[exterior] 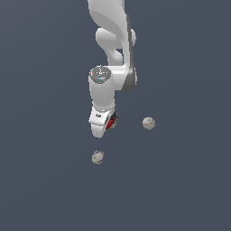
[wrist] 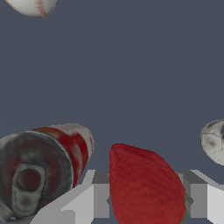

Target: Pick up a designated object from a clutter of objects.

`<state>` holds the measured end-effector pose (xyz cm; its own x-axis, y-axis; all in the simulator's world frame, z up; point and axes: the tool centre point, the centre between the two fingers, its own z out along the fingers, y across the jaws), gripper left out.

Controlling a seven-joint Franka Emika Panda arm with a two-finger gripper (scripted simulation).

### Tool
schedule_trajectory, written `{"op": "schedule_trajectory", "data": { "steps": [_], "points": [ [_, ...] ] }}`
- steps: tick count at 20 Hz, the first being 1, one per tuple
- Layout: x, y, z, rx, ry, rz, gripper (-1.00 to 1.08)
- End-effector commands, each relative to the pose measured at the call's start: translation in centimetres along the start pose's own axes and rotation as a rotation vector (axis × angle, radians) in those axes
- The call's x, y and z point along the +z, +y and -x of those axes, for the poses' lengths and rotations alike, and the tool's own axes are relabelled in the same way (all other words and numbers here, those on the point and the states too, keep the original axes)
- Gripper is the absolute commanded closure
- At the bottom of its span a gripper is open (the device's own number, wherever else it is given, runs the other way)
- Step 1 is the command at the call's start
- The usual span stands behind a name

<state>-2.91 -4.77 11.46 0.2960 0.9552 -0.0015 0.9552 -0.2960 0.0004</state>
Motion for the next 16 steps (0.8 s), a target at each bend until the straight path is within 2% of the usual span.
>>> {"op": "schedule_trajectory", "data": {
  "steps": [1,16],
  "points": [
    [-2.1,-1.1,-1.4,0.000,-0.001,0.001,1.08],
    [-16.1,-7.9,-11.2,-0.001,-0.003,0.001,1.08]
  ]
}}
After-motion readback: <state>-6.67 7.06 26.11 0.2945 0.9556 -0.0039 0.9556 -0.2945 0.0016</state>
